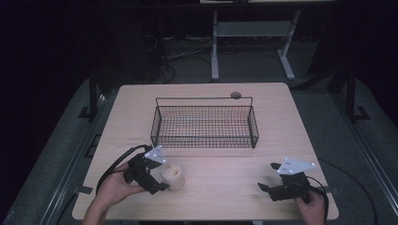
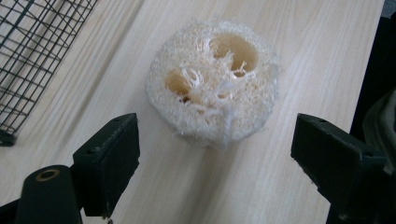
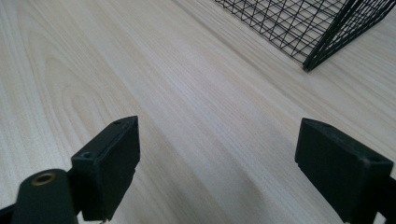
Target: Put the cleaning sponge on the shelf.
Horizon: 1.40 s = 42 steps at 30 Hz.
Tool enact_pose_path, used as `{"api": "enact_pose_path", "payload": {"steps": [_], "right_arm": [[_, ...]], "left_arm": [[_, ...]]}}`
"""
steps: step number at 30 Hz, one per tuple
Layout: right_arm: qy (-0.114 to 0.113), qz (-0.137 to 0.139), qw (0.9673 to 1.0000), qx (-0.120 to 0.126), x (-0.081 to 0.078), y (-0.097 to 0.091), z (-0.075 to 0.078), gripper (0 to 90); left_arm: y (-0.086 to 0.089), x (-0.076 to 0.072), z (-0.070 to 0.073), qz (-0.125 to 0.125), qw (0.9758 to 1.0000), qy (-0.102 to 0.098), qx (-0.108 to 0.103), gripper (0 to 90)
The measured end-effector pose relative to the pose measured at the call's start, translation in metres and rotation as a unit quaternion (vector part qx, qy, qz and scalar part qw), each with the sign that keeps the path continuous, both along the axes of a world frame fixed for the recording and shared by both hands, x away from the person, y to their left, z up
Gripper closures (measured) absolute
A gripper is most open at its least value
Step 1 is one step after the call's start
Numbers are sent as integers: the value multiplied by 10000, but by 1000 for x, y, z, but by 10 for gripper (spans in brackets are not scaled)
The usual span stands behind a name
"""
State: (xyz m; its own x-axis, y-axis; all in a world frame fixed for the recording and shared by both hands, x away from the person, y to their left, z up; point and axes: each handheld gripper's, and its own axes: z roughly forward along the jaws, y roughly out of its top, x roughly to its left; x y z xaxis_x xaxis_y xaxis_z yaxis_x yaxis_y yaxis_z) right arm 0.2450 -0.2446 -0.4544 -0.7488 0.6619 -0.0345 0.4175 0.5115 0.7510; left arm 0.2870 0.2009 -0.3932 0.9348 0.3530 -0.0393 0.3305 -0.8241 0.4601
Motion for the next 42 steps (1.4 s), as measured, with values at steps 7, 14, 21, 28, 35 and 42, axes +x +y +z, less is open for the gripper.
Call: {"api": "enact_pose_path", "payload": {"steps": [7, 14, 21, 28, 35, 42], "right_arm": [[22, -5, 10000, 24, 0, 1, 0, 135], [16, -9, 10000, 34, 0, 1, 0, 135], [13, 6, 10000, 27, 0, 1, 0, 135], [14, 9, 10000, 25, 0, 1, 0, 135], [14, 12, 10000, 32, 0, 1, 0, 135], [7, 13, 10000, 34, 0, 1, 0, 135]], "left_arm": [[-6, 5, -1, -28, 10000, 53, -71, 150], [-8, 7, -6, 31, 9998, 90, -165, 150], [-13, 9, -8, 23, 9999, 107, -93, 154], [-17, 12, -9, 32, 9999, 121, -21, 204], [-22, 13, -13, 18, 9999, 147, 50, 217], [-25, 13, -15, 5, 9998, 171, 121, 257]]}}
